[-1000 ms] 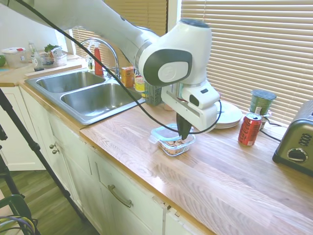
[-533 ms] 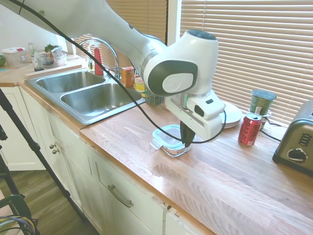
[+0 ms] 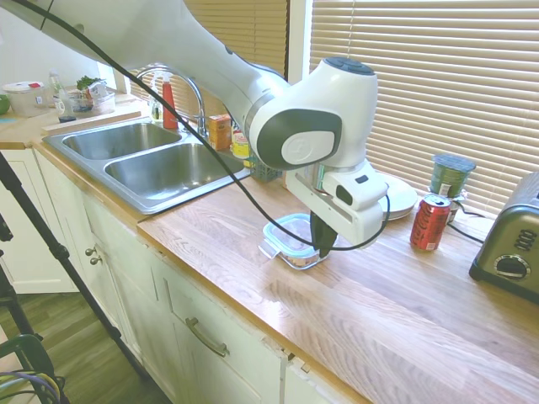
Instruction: Cover the lid of the food container
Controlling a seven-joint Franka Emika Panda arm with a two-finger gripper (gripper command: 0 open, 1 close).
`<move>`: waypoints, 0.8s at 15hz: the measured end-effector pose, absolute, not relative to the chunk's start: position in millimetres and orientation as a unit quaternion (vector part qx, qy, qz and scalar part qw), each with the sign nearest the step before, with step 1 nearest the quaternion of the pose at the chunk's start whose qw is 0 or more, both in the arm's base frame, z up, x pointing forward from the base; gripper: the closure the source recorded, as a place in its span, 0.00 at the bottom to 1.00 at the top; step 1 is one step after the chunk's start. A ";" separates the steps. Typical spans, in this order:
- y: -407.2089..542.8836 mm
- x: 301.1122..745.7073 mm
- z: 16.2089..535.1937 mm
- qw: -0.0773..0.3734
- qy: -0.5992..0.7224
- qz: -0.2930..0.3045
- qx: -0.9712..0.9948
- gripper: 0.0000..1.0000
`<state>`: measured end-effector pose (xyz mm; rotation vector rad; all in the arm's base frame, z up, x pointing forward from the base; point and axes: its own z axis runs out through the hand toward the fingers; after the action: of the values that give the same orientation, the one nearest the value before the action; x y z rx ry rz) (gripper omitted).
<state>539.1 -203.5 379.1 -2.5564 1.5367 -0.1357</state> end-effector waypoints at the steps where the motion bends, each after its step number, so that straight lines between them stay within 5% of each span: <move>1: -203.6 539.4 379.6 0.078 0.513 -0.046 -0.854 0.00; 12: -196.4 524.2 434.3 0.095 0.500 -0.085 -0.857 0.00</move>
<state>524.2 -196.4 434.3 -2.5402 1.4821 -0.2526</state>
